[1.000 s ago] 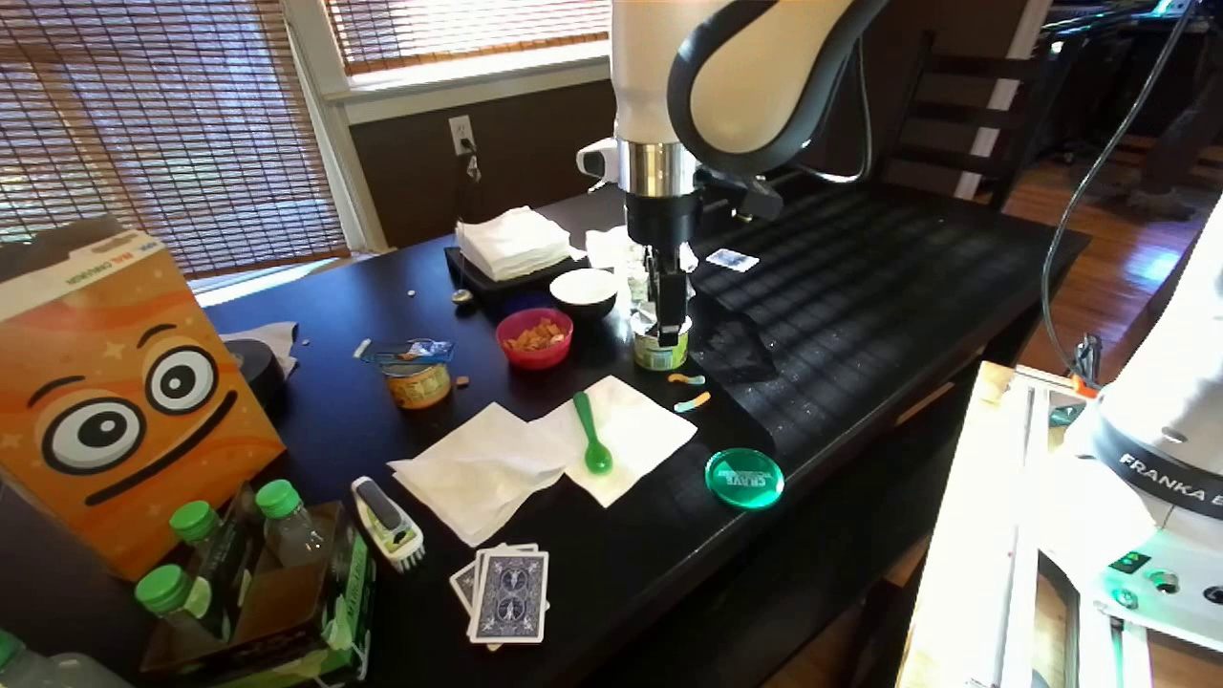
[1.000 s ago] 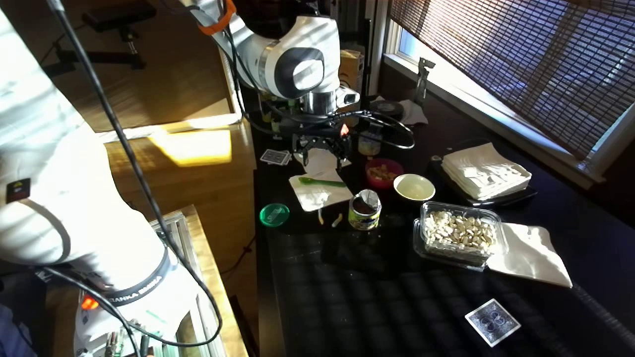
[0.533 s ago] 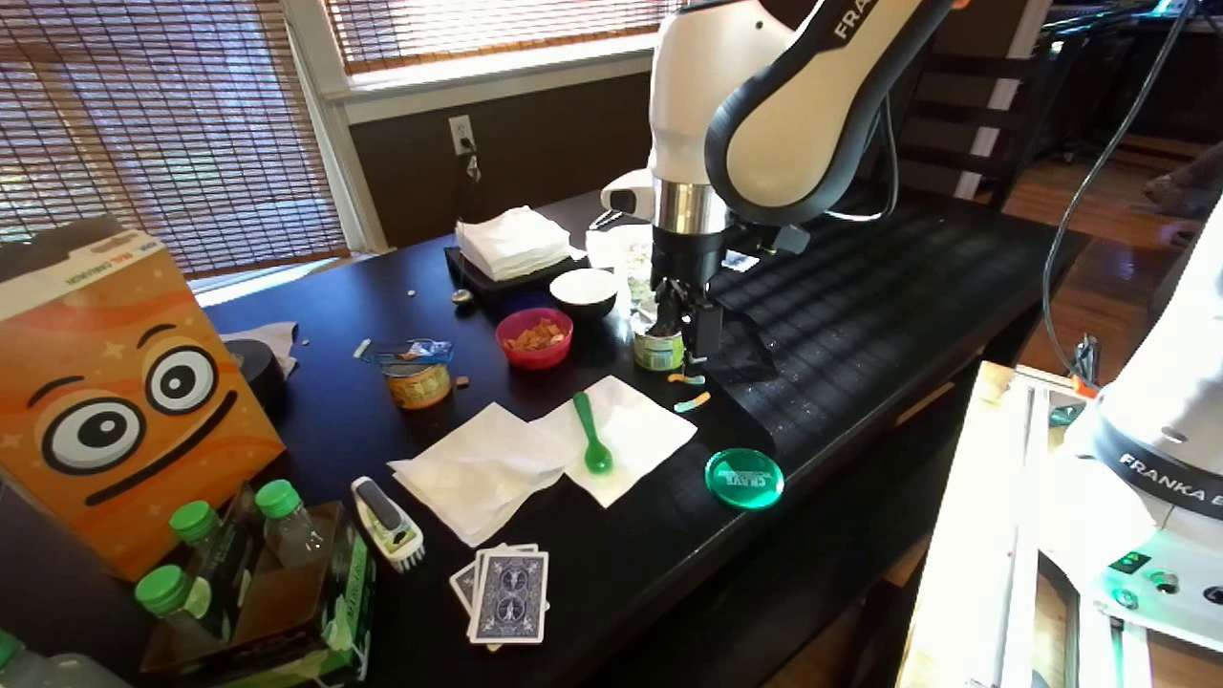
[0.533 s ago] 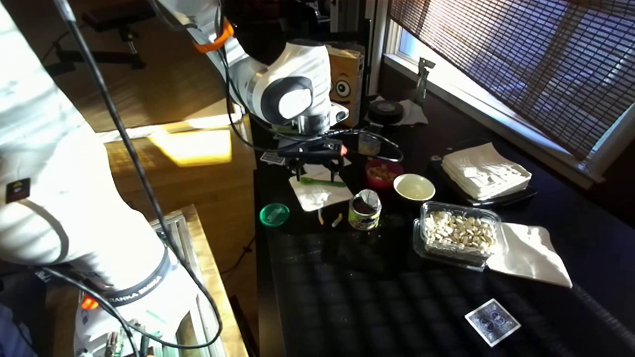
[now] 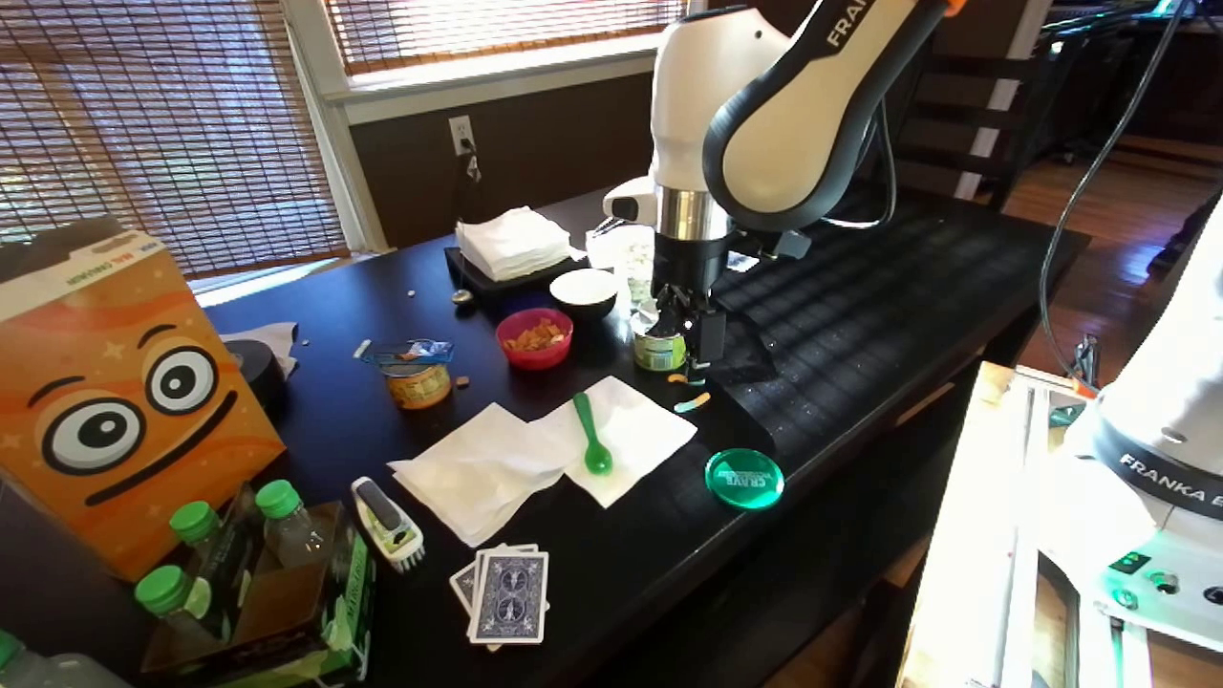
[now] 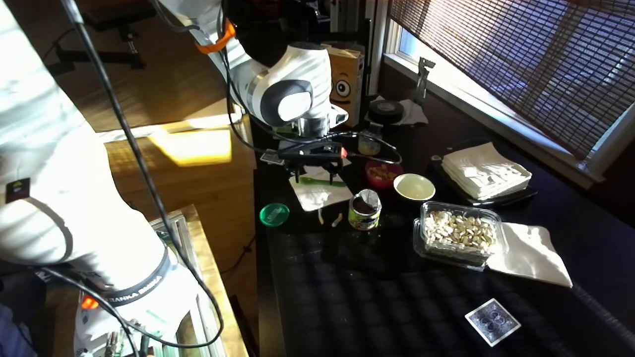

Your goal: Put the orange and blue objects in the black and white bowl.

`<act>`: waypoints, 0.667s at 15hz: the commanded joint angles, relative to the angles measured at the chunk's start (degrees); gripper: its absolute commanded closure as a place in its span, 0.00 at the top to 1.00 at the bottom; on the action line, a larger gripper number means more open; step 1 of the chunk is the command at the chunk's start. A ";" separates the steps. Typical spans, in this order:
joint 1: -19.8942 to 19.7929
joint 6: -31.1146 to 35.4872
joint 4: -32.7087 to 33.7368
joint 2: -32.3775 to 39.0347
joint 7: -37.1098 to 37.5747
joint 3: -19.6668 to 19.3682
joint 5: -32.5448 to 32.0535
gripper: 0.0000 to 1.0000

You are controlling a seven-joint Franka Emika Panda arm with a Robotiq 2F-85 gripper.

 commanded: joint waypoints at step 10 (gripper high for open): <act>-1.63 10.79 -0.77 8.81 -12.86 1.07 -3.63 1.00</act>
